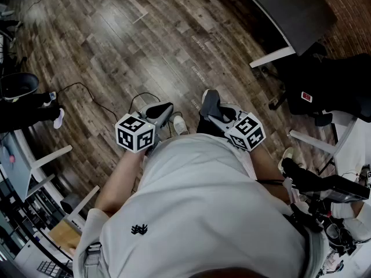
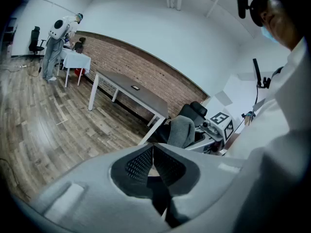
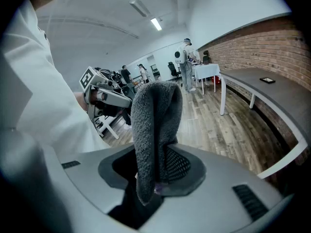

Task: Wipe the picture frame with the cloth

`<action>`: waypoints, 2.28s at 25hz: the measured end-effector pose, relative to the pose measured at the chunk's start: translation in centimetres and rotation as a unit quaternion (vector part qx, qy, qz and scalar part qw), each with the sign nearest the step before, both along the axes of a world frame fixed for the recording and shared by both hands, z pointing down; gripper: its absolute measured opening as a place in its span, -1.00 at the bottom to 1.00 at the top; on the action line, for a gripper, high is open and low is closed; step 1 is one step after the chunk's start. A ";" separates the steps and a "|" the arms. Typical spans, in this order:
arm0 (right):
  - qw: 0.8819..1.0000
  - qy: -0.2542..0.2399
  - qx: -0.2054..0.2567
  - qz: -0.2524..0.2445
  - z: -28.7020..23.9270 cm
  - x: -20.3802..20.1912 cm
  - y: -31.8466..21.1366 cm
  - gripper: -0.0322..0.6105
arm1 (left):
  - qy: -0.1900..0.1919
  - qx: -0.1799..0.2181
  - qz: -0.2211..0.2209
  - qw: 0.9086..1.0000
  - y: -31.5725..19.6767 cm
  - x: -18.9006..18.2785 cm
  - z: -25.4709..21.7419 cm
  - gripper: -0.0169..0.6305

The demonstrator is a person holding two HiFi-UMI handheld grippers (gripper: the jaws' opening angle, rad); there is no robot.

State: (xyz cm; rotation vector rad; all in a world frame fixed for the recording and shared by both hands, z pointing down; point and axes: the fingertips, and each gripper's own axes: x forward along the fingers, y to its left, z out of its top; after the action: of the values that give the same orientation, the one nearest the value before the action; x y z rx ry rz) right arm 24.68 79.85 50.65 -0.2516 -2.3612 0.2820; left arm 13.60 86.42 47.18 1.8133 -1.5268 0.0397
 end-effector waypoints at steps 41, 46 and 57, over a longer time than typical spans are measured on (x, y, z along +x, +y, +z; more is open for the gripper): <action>0.949 -0.028 -0.012 0.314 -4.8 -32.9 -65.1 -0.47 | -0.060 0.027 0.223 0.973 -72.7 -36.3 -4.1 -0.90; 0.921 -0.021 -0.018 0.388 -4.4 -29.9 -68.9 -0.47 | -0.065 0.016 0.246 0.967 -82.8 -35.2 -1.9 -0.81; 0.902 -0.029 -0.029 0.429 -4.1 -22.5 -80.5 -0.46 | -0.124 -0.059 0.197 0.971 -104.9 -31.3 7.1 -0.55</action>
State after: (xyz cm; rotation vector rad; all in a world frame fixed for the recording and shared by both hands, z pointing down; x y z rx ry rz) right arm 2.17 -0.70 46.54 0.7936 -2.3869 0.7615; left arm -17.70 -18.46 54.29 2.0448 -1.2704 0.5552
